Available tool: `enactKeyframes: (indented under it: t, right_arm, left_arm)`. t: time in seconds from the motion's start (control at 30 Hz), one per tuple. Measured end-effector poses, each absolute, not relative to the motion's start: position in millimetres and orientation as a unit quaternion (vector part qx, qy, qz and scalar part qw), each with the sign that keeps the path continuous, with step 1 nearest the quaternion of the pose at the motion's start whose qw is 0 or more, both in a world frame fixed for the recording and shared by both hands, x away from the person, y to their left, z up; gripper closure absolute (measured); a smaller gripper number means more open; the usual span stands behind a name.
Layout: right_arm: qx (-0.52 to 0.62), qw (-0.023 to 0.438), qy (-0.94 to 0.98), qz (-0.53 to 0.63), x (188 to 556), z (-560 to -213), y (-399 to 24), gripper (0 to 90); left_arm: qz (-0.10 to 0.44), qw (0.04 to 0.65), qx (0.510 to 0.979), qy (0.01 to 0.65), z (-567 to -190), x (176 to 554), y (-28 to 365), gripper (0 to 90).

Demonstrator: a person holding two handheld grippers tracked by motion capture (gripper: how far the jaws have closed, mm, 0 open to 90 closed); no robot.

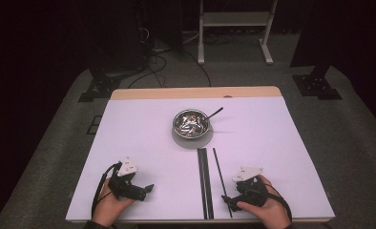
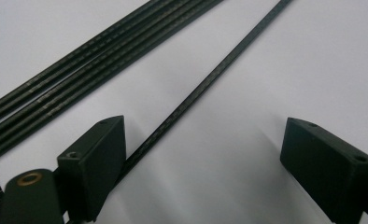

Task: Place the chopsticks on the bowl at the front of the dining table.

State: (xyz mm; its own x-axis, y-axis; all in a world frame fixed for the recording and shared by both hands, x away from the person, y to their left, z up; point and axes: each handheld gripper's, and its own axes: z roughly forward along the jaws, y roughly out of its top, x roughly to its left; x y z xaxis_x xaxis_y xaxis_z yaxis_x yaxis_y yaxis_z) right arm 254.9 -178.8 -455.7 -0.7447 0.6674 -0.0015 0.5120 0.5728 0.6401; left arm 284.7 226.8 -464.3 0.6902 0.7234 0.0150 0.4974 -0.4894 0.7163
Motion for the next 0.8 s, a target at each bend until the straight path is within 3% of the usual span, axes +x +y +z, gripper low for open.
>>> enactKeyframes:
  t: [0.8]
  right_arm:
    - [0.37, 0.135, 0.865, 0.31, 266.3, -455.2, -211.0, 12.2]
  left_arm:
    - [0.16, 0.355, 0.848, 0.36, -464.3, 284.8, 226.8, 0.0]
